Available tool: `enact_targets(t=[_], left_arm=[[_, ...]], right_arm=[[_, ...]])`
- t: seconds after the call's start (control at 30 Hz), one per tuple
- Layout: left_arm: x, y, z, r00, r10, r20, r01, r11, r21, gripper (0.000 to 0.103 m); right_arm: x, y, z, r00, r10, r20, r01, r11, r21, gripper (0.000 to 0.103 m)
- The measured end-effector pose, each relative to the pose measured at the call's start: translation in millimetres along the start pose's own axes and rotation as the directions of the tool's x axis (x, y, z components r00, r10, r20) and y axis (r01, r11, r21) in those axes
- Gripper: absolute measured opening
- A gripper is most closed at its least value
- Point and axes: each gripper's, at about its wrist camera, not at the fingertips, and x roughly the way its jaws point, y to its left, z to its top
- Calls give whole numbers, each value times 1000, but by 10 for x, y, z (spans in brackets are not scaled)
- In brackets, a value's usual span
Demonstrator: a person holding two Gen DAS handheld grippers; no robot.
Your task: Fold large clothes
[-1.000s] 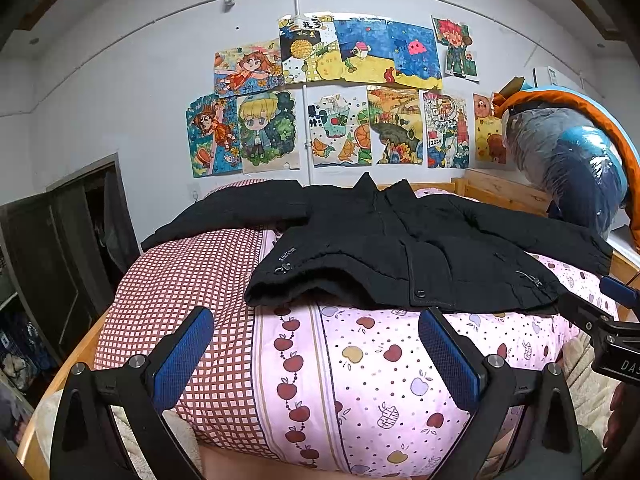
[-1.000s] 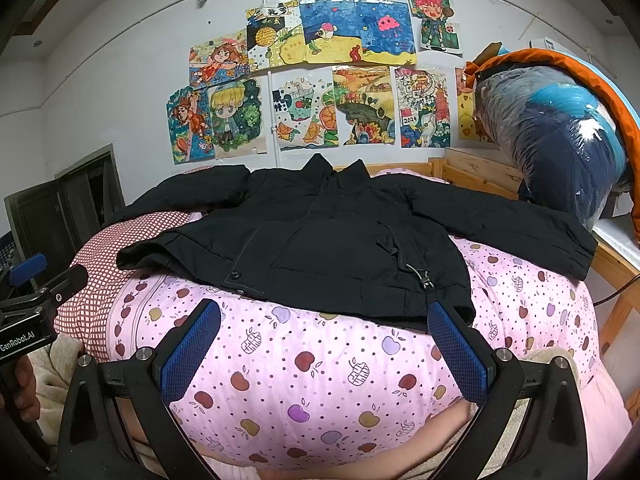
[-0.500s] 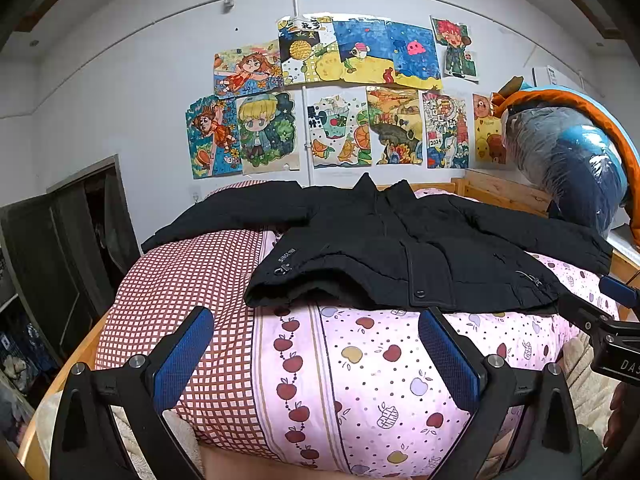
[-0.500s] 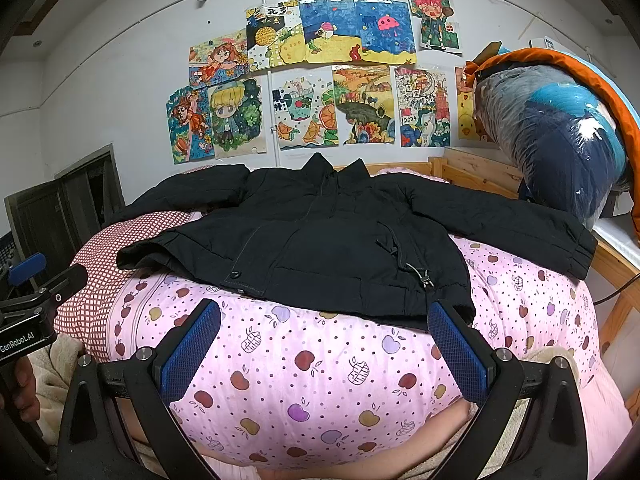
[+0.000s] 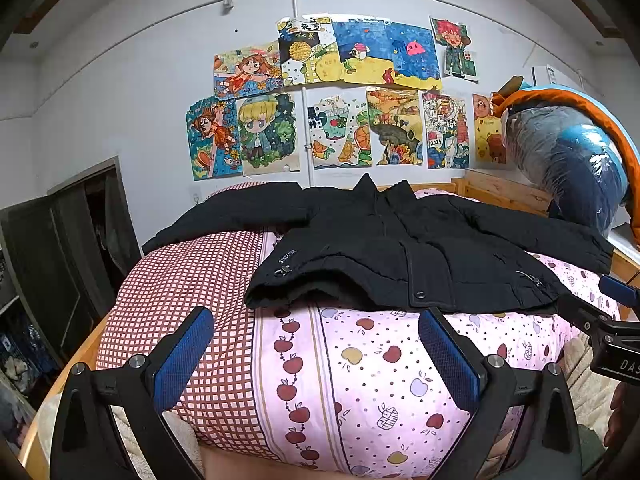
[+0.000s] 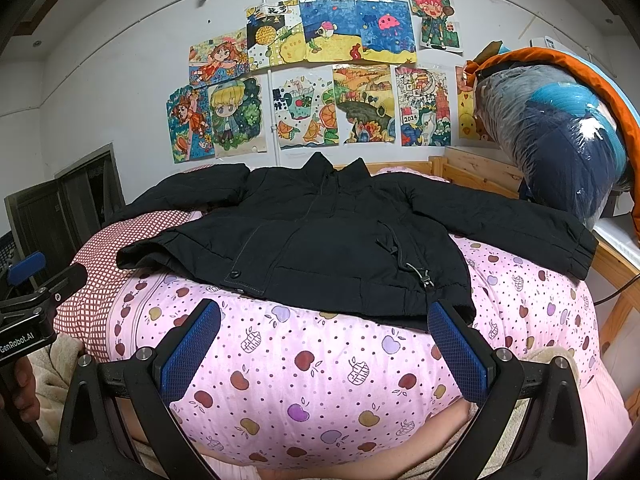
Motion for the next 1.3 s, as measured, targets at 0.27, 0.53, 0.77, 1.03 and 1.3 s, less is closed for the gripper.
enact_targets(t=[0.27, 0.53, 0.77, 1.03, 1.3], left_arm=[[4, -2, -6, 1000, 1, 1, -1, 1000, 1, 103], [9, -3, -10, 1000, 1, 2, -1, 1000, 3, 103], [-13, -12, 6, 1000, 2, 0, -2, 1000, 4, 103], [28, -65, 111, 998, 36, -47, -35, 999, 30, 103], [533, -192, 414, 987, 23, -158, -2, 991, 132, 103]], right_arm=[[4, 2, -1, 1000, -1, 0, 1, 1000, 0, 102], [9, 1, 2, 1000, 0, -1, 0, 1000, 0, 102], [19, -2, -5, 1000, 1, -6, -1, 1000, 3, 102], [195, -62, -78, 999, -7, -41, 8, 1000, 13, 102], [482, -450, 4, 994, -45, -102, 56, 993, 100, 102]])
